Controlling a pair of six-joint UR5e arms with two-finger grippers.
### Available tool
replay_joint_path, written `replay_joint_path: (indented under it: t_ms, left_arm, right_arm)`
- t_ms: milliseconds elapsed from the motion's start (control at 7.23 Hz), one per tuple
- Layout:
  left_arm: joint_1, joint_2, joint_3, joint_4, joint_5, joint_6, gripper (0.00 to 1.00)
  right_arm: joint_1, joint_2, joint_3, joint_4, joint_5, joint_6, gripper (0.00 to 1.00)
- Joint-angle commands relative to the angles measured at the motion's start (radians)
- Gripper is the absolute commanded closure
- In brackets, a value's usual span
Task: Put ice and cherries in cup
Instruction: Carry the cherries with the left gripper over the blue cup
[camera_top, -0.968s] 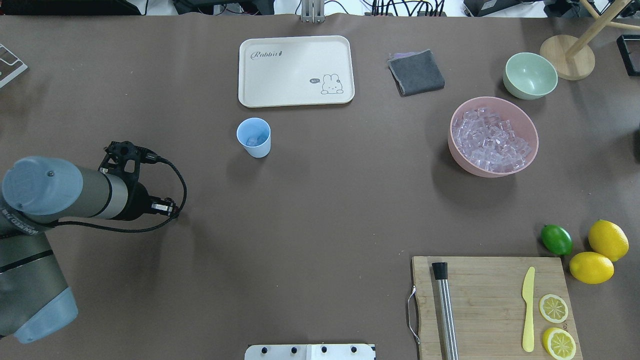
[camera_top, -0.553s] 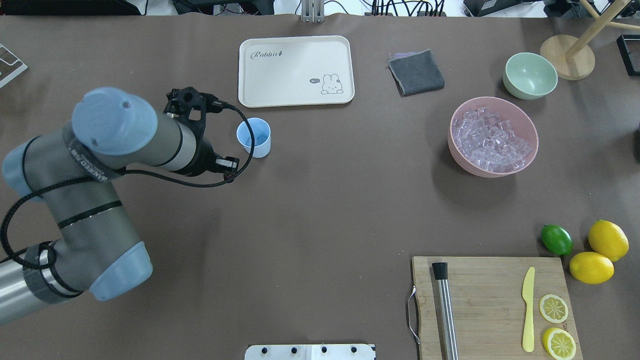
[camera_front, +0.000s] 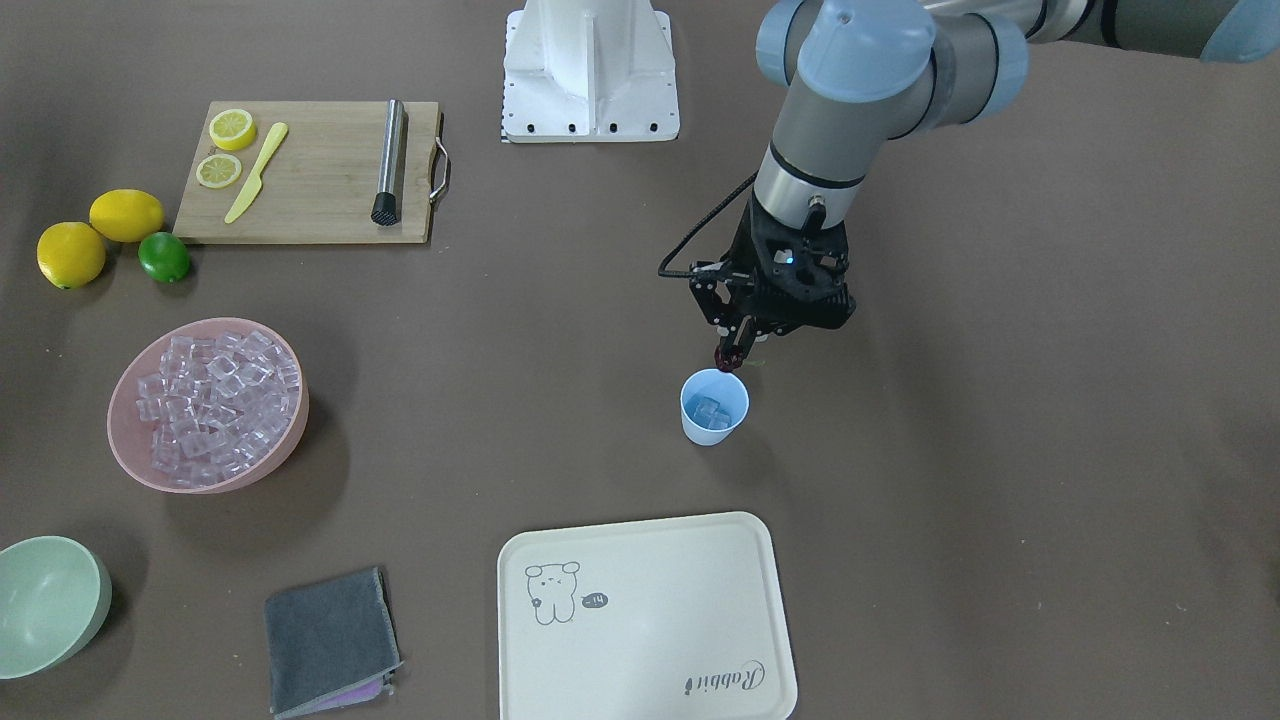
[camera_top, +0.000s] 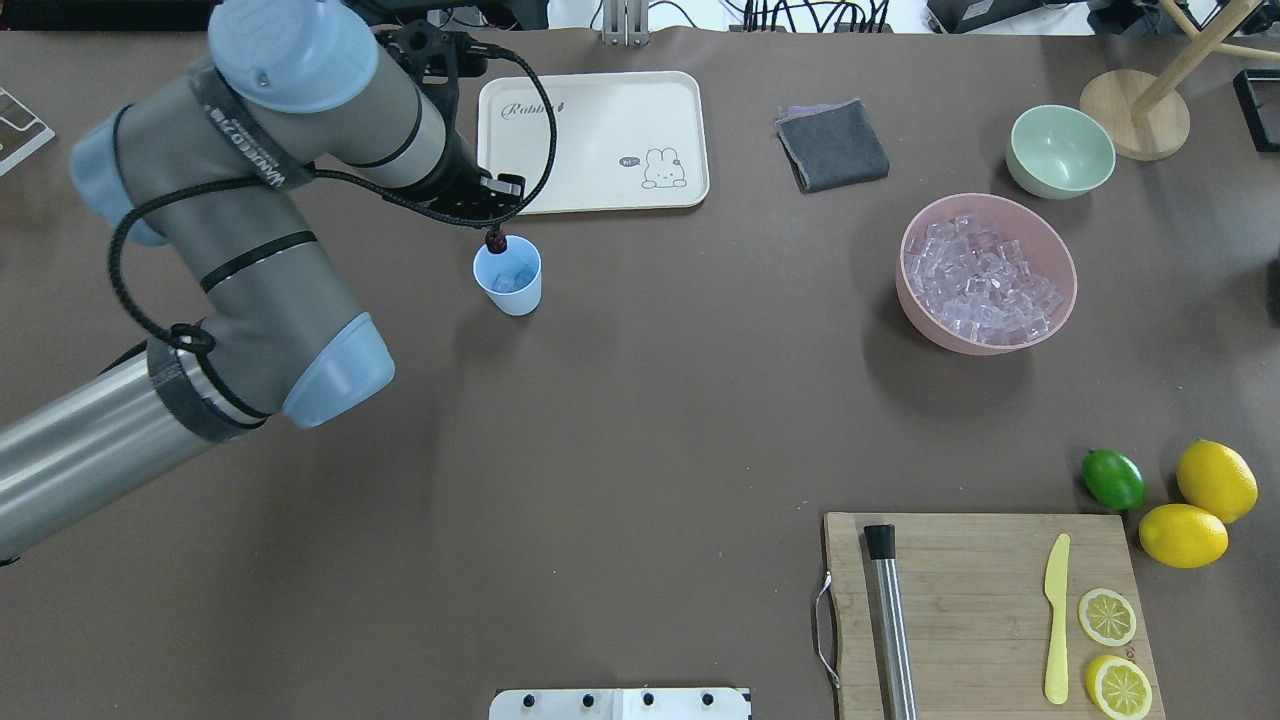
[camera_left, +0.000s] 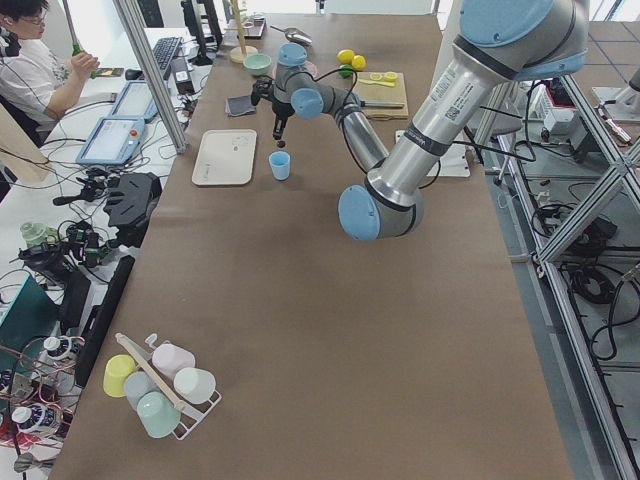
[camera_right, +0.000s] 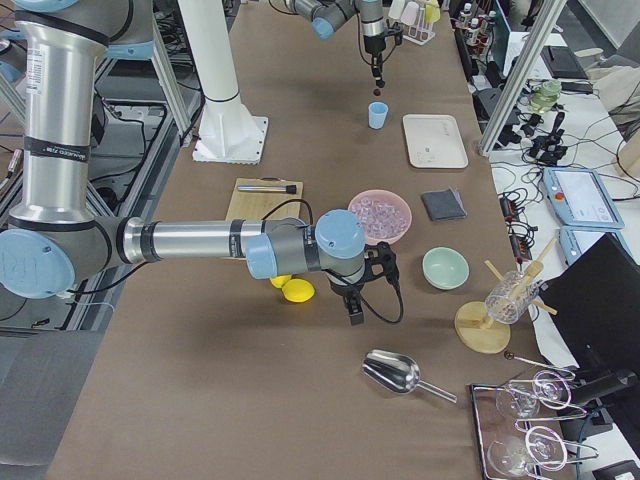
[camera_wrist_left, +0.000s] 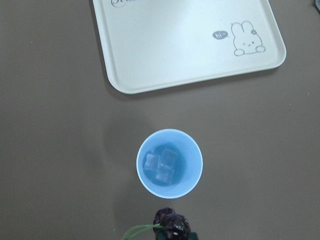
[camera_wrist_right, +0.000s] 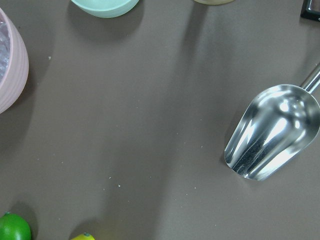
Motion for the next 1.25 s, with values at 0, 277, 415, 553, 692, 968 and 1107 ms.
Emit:
replay_joint_path:
  t_ms: [0,277,415,553,692,968,1107]
  left_arm:
    - [-0.005,-0.031,0.137,-0.127,0.0,0.002,1.0]
    - [-0.008,-0.024,0.135,-0.129,-0.005,0.002,1.0]
    - [-0.005,-0.021,0.129,-0.129,-0.006,0.002,1.0]
    - [-0.002,-0.012,0.116,-0.127,-0.006,0.0,1.0]
    - [0.001,0.008,0.1,-0.129,-0.006,0.0,1.0]
    - [0.015,0.015,0.103,-0.127,-0.006,0.0,0.9]
    - [0.023,0.017,0.103,-0.129,-0.005,0.002,0.86]
  right_arm:
    - [0.0,-0.002,0.001,0.001,0.0,-0.002,0.02]
    - [0.0,-0.001,0.007,0.001,0.0,0.005,0.02]
    - [0.0,-0.001,0.005,0.001,0.0,0.006,0.02]
    - [0.0,-0.001,0.007,0.001,0.0,0.007,0.02]
    - [0.0,-0.002,0.007,0.001,0.0,0.006,0.02]
    - [0.0,-0.002,0.005,0.001,0.0,0.007,0.02]
    - [0.0,-0.004,0.002,0.001,-0.001,0.004,0.02]
